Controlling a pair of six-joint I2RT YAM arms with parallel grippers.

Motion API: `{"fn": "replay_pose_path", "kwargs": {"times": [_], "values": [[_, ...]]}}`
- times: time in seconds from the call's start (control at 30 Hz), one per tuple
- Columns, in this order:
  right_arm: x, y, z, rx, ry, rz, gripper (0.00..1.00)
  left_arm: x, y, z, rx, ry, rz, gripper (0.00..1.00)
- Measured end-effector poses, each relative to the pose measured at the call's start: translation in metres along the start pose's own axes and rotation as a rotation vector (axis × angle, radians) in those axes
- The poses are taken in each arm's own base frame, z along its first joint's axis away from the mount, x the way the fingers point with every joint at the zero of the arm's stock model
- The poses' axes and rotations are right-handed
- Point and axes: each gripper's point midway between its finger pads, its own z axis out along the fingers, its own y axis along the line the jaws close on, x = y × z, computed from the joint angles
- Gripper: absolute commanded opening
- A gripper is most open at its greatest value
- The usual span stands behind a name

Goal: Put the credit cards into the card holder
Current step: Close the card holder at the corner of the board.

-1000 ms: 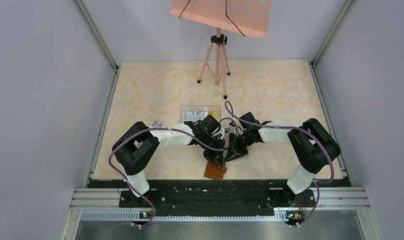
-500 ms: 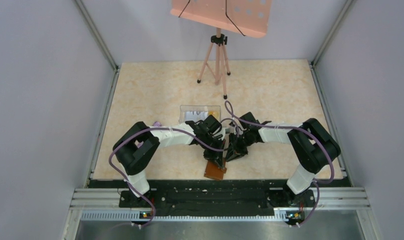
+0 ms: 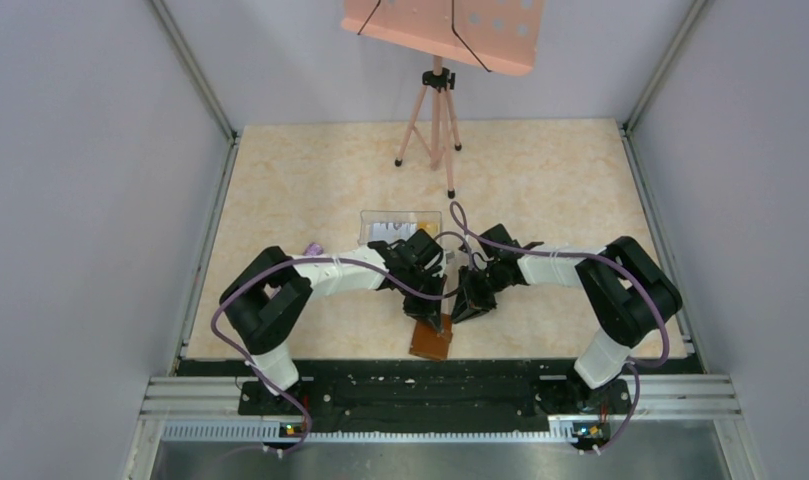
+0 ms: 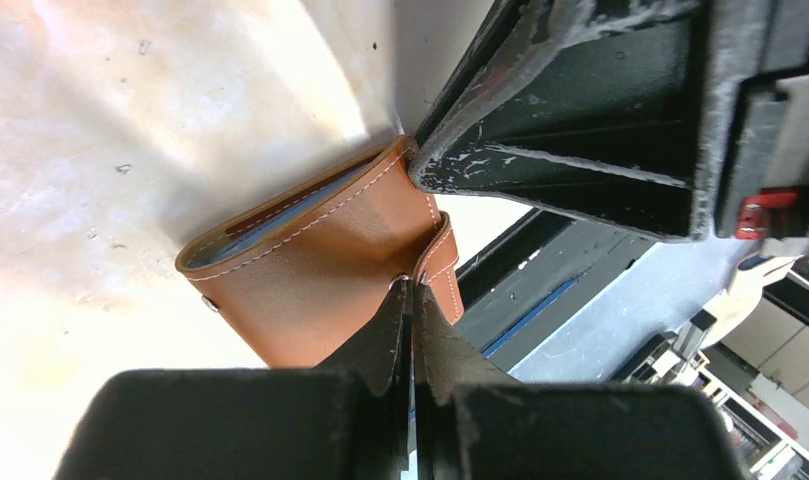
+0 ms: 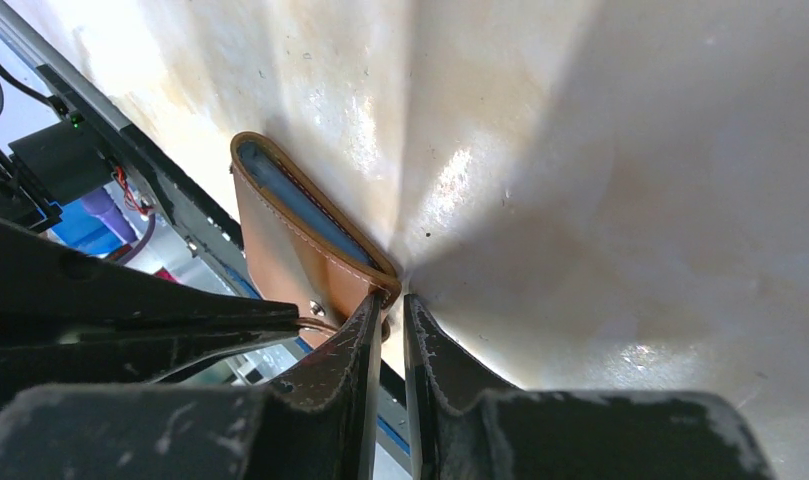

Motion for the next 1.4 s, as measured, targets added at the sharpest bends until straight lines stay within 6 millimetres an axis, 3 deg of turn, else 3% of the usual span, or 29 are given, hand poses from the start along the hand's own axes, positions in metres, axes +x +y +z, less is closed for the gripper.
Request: {"fn": "replay_pose_path", "kwargs": {"times": [0.27, 0.73, 1.0, 1.4], "values": [[0.0, 0.0, 0.0, 0.0, 0.001, 0.0, 0.14, -0.011, 0.0, -0.009, -0.035, -0.073, -0.02, 0.0], [0.0, 0.001, -0.001, -0.002, -0.004, -0.003, 0.15, -0.008, 0.004, -0.008, -0.051, -0.065, -0.044, 0.0], [-0.007, 0.025, -0.011, -0.084, -0.043, -0.061, 0.0, -0.004, 0.011, -0.009, -0.086, -0.058, -0.068, 0.0], [-0.005, 0.051, -0.003, -0.182, -0.036, -0.098, 0.0, 0.003, 0.019, -0.011, -0.137, -0.037, -0.082, 0.0]]}}
